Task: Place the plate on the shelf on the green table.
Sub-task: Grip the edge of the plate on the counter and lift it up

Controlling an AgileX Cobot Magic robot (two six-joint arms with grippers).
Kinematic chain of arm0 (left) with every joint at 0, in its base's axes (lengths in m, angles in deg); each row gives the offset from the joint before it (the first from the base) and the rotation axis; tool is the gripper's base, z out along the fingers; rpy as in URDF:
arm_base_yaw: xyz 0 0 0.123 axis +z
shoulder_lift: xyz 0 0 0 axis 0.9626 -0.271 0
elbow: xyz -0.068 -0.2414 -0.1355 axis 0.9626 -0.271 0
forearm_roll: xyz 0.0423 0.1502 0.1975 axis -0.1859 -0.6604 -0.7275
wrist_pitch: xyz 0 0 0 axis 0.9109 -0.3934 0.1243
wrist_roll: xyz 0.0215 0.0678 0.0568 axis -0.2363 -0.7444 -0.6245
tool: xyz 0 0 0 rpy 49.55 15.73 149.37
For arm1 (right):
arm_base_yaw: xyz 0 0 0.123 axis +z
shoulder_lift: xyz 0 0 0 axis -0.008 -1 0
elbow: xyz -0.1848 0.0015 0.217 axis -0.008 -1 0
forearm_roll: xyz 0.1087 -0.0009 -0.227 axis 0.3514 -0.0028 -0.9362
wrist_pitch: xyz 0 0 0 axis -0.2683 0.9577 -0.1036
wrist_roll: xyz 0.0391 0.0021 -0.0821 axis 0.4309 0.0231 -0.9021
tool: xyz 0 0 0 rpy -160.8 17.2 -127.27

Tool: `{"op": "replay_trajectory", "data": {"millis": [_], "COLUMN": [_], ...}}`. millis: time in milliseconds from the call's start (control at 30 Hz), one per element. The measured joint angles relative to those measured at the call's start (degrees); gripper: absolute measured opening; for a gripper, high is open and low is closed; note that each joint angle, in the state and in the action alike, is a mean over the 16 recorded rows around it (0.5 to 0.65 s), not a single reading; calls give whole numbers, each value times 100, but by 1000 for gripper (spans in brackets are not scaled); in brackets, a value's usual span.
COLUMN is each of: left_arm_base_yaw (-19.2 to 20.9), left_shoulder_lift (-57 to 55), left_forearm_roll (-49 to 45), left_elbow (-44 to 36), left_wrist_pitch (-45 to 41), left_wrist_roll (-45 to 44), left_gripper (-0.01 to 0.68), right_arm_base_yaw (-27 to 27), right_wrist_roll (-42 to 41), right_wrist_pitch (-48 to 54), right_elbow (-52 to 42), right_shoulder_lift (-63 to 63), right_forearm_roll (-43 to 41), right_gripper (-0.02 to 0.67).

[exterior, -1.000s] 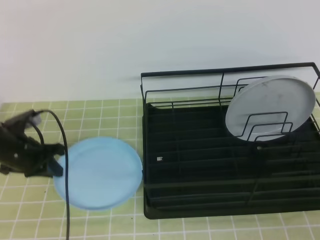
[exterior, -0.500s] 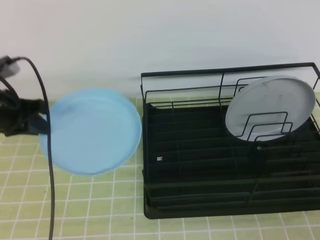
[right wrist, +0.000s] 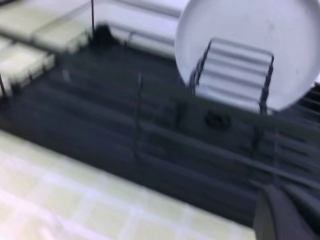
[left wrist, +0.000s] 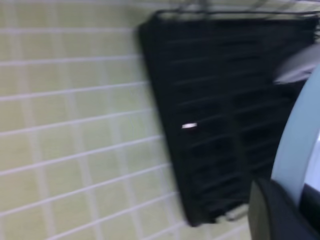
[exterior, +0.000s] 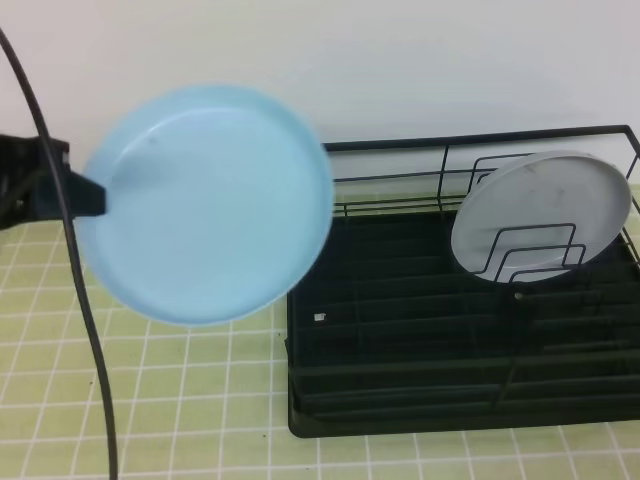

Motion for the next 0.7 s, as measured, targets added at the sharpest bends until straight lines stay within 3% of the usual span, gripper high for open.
{"op": "replay_trajectory", "data": {"millis": [400, 533, 700], "left_arm_base_yaw": [-989, -1242, -1422], "left_shoulder_lift": [760, 945, 1136], "left_forearm_roll": [286, 458, 692], "left_elbow": [-645, -1030, -1420], "left_wrist_pitch": [722, 1171, 1551], "left_wrist_roll": [-48, -68, -126], "left_gripper": [0, 0, 0], "right_arm_base_yaw": [0, 0, 0], "right_wrist_roll": [-296, -732, -1399], "right_wrist_pitch": [-1117, -1255, -1185], "right_elbow": [3, 42, 222], "right_shoulder_lift": [0, 0, 0], "right_forearm_roll": [4561, 5381, 5664], "right_gripper": [-4, -4, -4]}}
